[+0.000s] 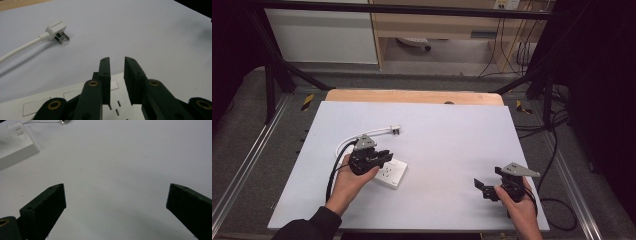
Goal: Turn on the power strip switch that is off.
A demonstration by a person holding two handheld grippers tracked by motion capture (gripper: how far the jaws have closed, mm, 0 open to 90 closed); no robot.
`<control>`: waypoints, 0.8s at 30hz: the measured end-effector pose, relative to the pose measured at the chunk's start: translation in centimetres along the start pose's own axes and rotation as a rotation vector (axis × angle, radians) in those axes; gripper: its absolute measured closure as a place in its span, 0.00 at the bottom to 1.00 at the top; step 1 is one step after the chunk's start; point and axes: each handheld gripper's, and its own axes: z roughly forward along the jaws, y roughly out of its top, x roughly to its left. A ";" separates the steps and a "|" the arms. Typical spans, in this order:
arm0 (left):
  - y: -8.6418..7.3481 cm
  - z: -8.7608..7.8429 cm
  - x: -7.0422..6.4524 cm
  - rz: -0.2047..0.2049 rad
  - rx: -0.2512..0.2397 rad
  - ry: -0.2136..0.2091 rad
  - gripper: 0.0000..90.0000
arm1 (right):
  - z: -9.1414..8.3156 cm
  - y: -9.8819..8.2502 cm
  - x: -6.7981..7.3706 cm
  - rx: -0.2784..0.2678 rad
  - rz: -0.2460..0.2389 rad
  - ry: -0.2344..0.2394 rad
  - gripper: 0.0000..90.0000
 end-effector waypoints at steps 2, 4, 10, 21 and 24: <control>-0.1 0.1 -0.1 0.002 0.003 -0.005 0.86 | 0.0 0.0 0.0 0.000 -0.001 0.000 0.03; -0.2 0.3 -0.1 0.006 0.007 -0.008 0.88 | 0.0 0.0 0.0 0.000 -0.002 0.001 0.03; -0.5 0.9 -0.2 0.010 0.025 -0.014 0.90 | 0.0 0.0 0.0 0.000 -0.001 0.003 0.03; -1.0 2.2 -0.2 0.021 0.063 -0.022 0.98 | 0.0 0.0 0.0 0.001 0.001 0.005 0.03; -1.0 2.3 0.0 0.015 0.064 -0.015 1.00 | 0.0 0.0 0.0 0.001 -0.001 0.006 0.03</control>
